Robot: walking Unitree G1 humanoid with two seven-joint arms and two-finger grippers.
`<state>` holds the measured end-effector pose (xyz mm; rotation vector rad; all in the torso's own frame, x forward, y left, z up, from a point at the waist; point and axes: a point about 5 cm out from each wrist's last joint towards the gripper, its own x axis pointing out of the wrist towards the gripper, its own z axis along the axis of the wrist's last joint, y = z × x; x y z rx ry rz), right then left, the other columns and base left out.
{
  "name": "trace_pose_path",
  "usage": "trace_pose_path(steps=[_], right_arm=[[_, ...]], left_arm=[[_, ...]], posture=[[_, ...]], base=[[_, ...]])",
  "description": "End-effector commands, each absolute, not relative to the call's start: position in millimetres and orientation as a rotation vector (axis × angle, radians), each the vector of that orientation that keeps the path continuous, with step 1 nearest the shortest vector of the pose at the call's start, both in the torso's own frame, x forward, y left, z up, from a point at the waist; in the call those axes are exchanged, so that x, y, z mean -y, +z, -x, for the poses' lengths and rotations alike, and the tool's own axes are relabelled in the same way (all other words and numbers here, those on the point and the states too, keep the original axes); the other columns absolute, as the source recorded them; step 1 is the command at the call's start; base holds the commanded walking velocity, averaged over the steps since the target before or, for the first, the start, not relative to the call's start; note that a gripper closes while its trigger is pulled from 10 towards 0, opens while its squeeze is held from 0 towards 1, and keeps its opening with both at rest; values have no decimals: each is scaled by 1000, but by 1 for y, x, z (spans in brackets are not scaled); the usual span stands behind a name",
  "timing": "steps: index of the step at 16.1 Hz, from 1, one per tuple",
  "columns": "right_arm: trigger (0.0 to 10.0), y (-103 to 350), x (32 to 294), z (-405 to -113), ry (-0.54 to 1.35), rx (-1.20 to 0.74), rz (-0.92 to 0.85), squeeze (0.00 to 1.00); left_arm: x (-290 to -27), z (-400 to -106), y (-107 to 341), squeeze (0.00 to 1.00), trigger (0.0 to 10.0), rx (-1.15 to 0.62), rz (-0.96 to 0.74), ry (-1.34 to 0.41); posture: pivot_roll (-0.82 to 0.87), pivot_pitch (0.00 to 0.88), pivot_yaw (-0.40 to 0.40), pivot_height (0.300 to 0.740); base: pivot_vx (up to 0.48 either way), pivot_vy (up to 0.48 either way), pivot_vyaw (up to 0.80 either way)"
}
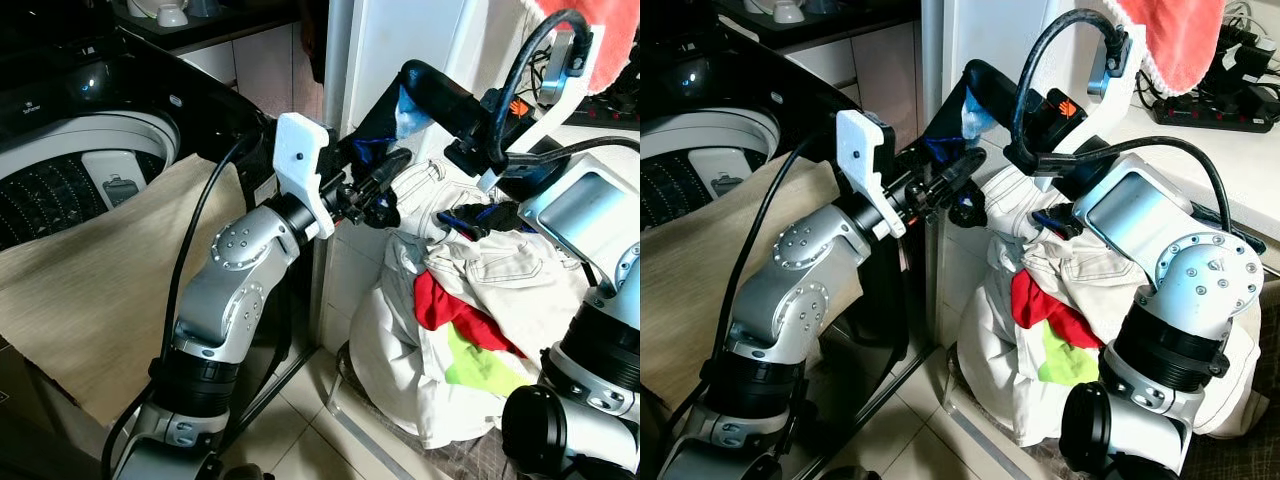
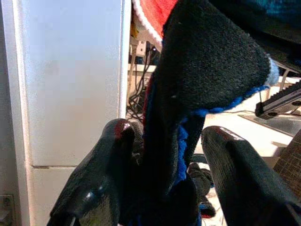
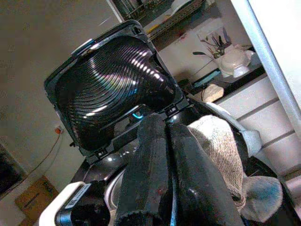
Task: Clothes washing
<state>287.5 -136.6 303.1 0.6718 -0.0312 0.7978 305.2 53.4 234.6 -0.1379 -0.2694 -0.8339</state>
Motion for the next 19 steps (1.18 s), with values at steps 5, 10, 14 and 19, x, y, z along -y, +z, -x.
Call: trace_pose_path(steps=[5, 10, 14, 19], right_arm=[[0, 305, 140, -285, 773, 54, -660, 0], [0, 304, 140, -283, 753, 60, -662, 0], [0, 303, 140, -283, 746, 66, -667, 0], [10000, 300, 139, -282, 747, 70, -678, 1000]], left_arm=[[-58, -310, 235, 0, 0, 264, 138, -823], [-62, -315, 234, 0, 0, 260, 129, -795], [-65, -318, 235, 0, 0, 261, 126, -782], [-74, -325, 238, 0, 0, 277, 123, -726]], posture=[[-53, 0, -15, 740], [-52, 0, -1, 740], [-51, 0, 7, 740], [-48, 0, 13, 740]], base=[[0, 0, 0], [0, 0, 0], [0, 0, 0], [0, 0, 0]])
